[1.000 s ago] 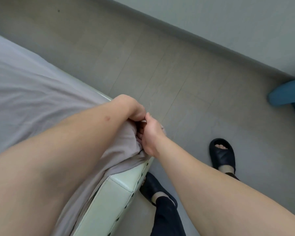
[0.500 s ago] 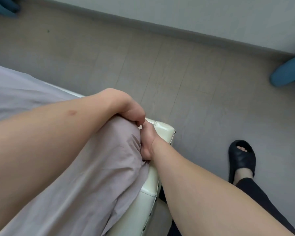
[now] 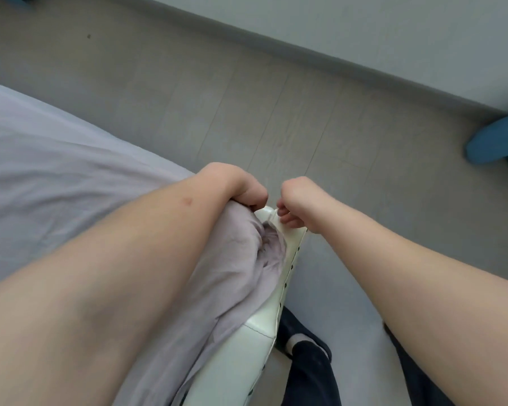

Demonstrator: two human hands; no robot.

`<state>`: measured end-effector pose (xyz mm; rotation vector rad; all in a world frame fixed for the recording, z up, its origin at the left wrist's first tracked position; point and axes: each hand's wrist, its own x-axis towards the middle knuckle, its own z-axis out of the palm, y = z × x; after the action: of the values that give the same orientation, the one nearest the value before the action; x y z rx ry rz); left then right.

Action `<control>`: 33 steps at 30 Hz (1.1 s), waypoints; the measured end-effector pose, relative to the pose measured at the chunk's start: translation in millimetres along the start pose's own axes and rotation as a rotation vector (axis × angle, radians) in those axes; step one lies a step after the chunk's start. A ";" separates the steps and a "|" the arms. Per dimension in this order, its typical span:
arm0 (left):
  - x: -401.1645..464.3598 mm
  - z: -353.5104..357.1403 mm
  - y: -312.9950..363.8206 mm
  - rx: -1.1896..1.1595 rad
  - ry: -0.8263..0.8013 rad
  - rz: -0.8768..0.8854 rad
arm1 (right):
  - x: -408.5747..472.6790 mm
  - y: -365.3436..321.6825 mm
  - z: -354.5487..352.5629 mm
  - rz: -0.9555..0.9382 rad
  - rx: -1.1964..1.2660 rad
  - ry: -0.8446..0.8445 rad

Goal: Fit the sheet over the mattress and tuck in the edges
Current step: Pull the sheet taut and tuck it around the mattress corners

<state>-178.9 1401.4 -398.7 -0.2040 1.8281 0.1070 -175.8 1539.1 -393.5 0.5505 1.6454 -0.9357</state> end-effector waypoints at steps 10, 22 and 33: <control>-7.5 0.8 -5.8 -0.122 0.176 0.049 | -36.1 23.8 23.7 0.007 0.243 -0.055; -7.2 -5.2 -16.1 -0.428 0.429 0.055 | -15.5 6.0 51.5 0.118 0.321 -0.228; -126.3 51.3 -71.6 -0.896 1.076 -0.054 | -128.3 -6.3 80.4 -0.643 -0.764 0.127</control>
<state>-84.4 1350.9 -288.1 -1.1035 2.7091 0.9295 -97.4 1485.1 -275.5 -0.4757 2.1704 -0.6254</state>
